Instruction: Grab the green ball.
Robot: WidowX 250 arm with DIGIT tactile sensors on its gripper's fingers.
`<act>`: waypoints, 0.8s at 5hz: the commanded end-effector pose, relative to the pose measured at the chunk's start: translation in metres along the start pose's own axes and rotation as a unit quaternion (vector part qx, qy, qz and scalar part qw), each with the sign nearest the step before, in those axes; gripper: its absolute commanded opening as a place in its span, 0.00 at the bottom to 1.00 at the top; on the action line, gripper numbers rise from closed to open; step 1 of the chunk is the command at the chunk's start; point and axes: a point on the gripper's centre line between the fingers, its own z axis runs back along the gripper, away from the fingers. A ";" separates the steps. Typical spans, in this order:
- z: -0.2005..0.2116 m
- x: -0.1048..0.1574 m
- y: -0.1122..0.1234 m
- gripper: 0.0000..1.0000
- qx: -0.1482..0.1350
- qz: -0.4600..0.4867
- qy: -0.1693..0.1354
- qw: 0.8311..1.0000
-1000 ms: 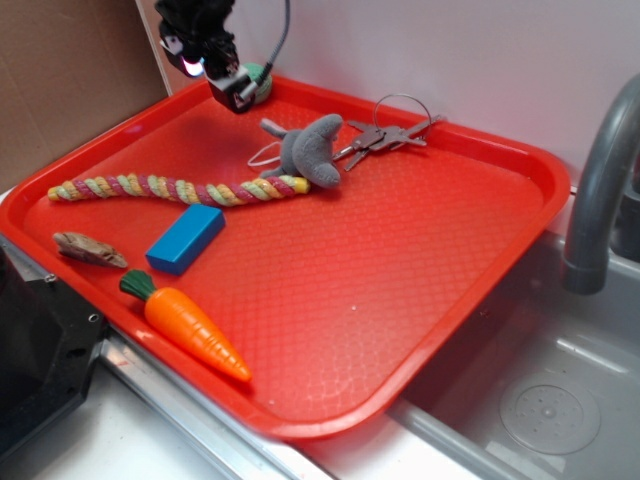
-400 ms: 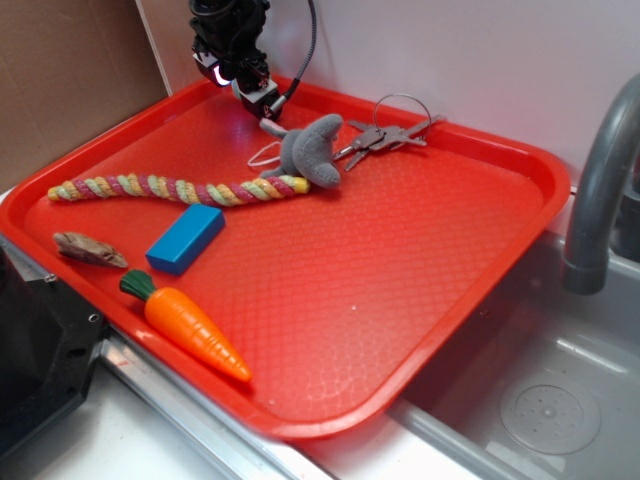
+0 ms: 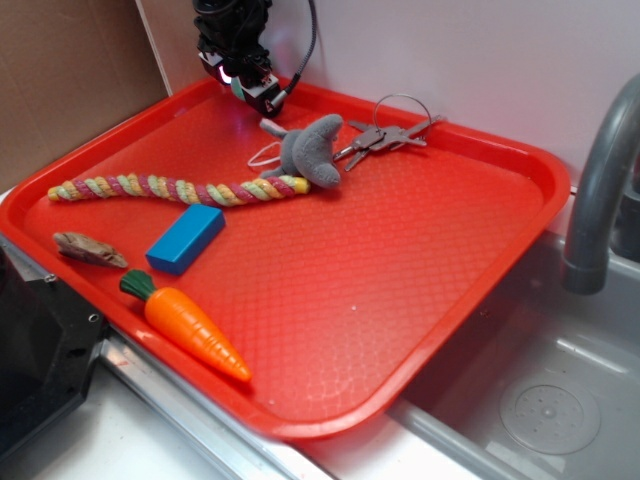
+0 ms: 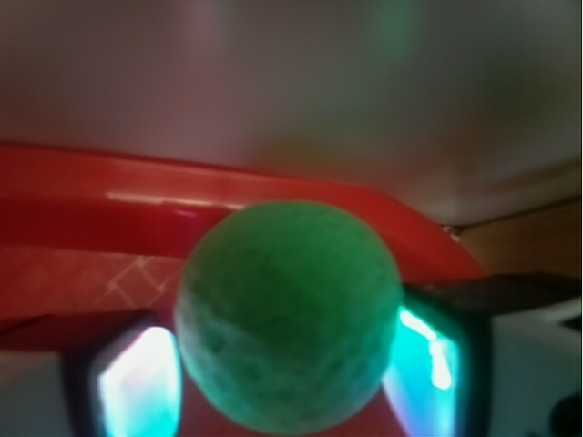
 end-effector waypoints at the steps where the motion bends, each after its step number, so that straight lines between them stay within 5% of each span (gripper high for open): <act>1: 0.020 0.005 0.000 0.00 0.016 0.000 -0.011 1.000; 2: 0.084 -0.019 -0.020 0.00 0.009 0.012 0.005 1.000; 3: 0.155 -0.052 -0.047 0.00 -0.039 0.050 -0.004 0.998; 4: 0.207 -0.057 -0.061 0.00 -0.051 0.073 0.042 0.995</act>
